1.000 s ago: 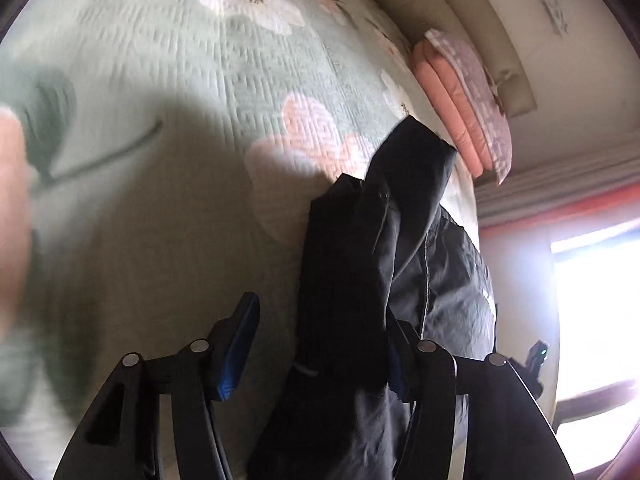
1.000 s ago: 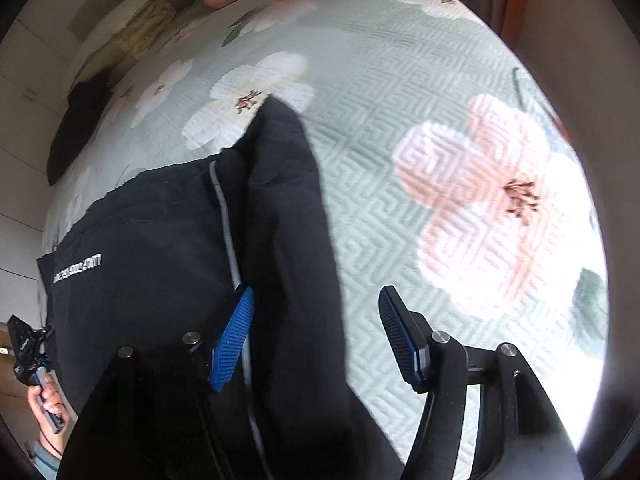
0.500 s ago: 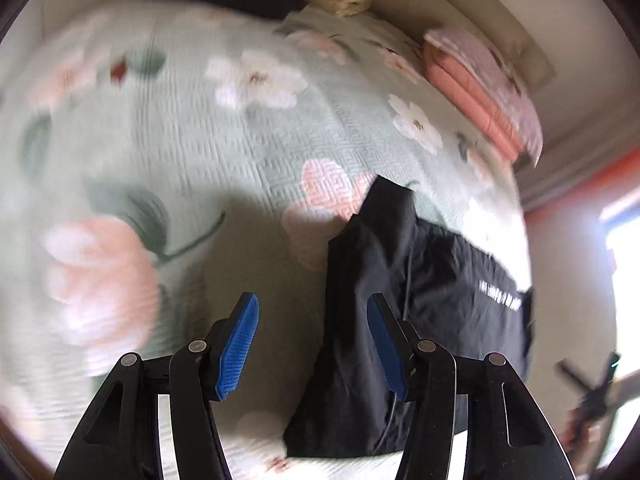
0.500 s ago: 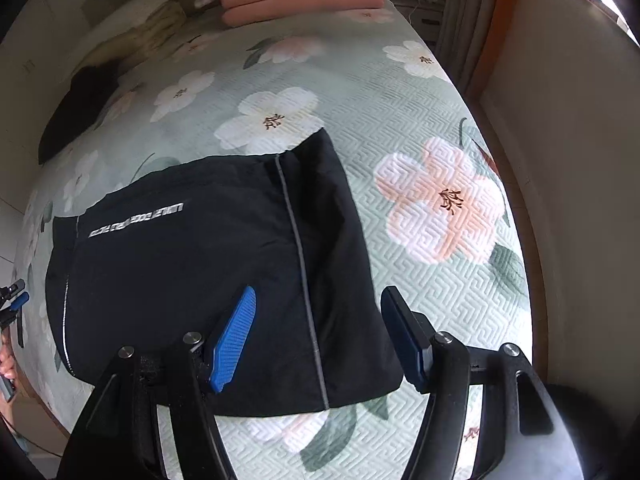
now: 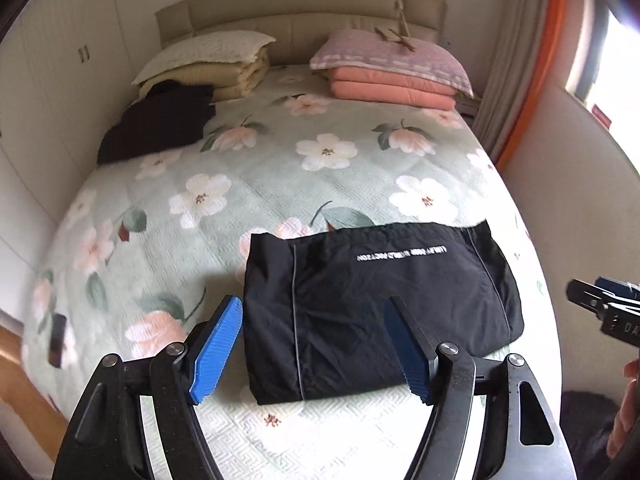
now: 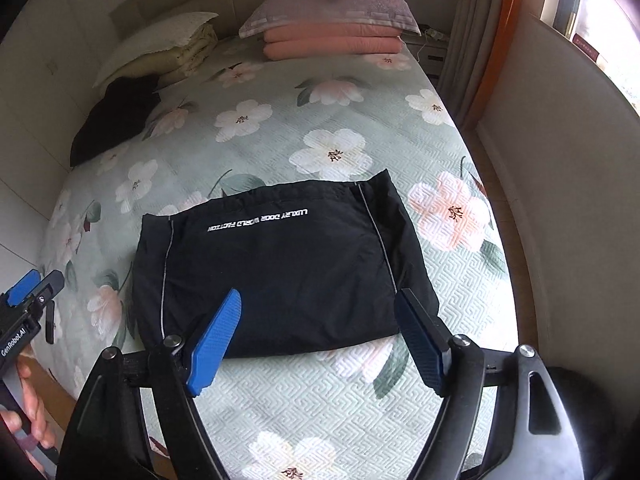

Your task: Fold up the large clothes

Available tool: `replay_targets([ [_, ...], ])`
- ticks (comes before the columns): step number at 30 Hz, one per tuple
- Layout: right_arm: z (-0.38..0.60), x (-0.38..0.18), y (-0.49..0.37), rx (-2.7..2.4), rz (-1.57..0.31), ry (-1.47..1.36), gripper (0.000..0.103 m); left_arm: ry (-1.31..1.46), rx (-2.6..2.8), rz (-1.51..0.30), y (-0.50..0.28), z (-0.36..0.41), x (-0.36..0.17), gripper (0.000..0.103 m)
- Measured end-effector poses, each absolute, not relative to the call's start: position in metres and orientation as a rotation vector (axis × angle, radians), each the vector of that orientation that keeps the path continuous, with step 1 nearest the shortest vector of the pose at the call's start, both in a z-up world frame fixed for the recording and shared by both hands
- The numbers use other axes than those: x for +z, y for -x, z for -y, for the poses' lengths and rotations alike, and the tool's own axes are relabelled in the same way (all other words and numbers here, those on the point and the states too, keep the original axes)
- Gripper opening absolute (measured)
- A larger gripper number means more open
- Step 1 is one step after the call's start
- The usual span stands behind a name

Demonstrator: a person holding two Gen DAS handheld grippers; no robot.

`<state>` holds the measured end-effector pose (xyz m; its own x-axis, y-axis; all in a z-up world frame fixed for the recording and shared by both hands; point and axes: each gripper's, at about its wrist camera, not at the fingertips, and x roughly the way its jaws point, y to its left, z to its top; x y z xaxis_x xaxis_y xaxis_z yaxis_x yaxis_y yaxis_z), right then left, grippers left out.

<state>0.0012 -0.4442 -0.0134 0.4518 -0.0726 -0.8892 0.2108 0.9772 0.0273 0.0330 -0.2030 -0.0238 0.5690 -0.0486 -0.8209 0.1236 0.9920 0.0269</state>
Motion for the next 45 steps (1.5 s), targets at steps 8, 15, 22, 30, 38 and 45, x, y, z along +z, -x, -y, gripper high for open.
replay_targets([
  [8, 0.400, 0.020, 0.014, -0.203, -1.129, -0.087, 0.082, -0.093, -0.068, -1.047, -0.019, 0.214, 0.001, 0.075],
  [15, 0.388, 0.031, 0.022, -0.222, -1.147, -0.078, 0.082, -0.116, -0.065, -1.036, -0.015, 0.212, 0.016, 0.075],
  [22, 0.391, 0.042, 0.024, -0.242, -1.141, -0.081, 0.082, -0.110, -0.093, -1.045, -0.011, 0.221, 0.020, 0.075],
  [30, 0.391, 0.042, 0.029, -0.248, -1.150, -0.088, 0.082, -0.134, -0.082, -1.044, -0.008, 0.225, 0.020, 0.075],
  [38, 0.390, 0.039, 0.032, -0.249, -1.160, -0.081, 0.082, -0.159, -0.073, -1.043, -0.006, 0.224, 0.016, 0.075],
  [45, 0.394, 0.035, 0.033, -0.261, -1.170, -0.096, 0.082, -0.205, -0.076, -1.032, -0.006, 0.230, 0.016, 0.076],
])
